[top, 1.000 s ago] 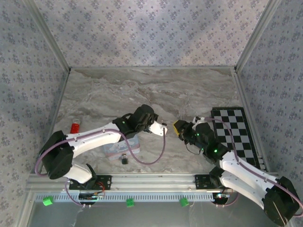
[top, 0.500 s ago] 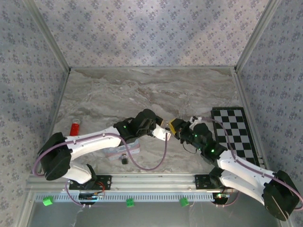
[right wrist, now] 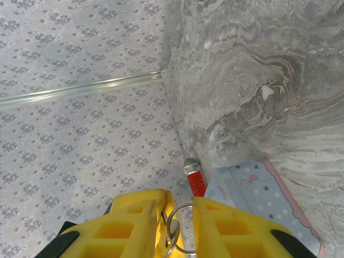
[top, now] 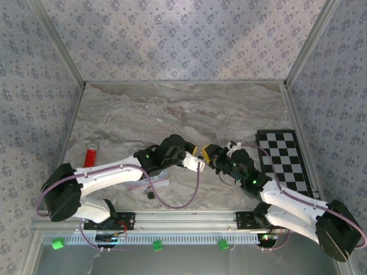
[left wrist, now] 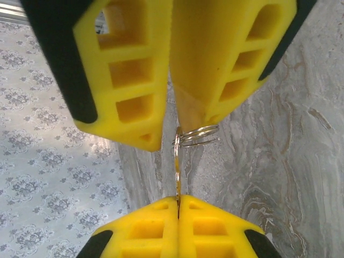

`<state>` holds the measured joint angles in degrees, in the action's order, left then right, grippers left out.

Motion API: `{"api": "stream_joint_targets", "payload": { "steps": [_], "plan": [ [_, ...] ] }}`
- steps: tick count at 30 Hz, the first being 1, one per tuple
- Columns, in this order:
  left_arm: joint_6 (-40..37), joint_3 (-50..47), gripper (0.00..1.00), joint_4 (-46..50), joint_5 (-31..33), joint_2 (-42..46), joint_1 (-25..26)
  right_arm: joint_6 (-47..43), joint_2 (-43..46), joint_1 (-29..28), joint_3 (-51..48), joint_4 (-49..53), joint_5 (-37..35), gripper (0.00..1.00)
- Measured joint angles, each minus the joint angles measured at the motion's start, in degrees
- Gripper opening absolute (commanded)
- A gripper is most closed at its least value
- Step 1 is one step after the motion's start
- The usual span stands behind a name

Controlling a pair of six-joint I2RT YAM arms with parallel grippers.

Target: Unlock a padlock with a key

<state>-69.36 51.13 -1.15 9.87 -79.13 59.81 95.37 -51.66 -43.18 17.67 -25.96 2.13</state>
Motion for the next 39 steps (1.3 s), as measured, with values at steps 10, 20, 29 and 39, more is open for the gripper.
{"api": "stream_joint_targets", "payload": {
  "steps": [10, 20, 29, 39],
  "plan": [
    [0.0, 0.02, 0.0, -1.07, 0.04, -0.04, 0.0, 0.44, -0.15, -0.37, 0.92, 0.52, 0.0, 0.22],
    [0.0, 0.02, 0.0, -1.66, 0.02, -0.17, 1.16, 0.85, -0.55, -0.37, 0.92, 0.59, -0.26, 0.19],
    [0.0, 0.0, 0.0, -2.16, 0.26, -1.01, 1.49, 1.27, -0.59, -0.37, 0.92, 0.94, -0.68, 0.11],
    [1.01, -1.16, 0.23, -4.85, 0.61, -1.25, 1.73, 0.09, 0.92, -0.68, 1.03, 3.02, -2.29, 0.0]
  ]
}}
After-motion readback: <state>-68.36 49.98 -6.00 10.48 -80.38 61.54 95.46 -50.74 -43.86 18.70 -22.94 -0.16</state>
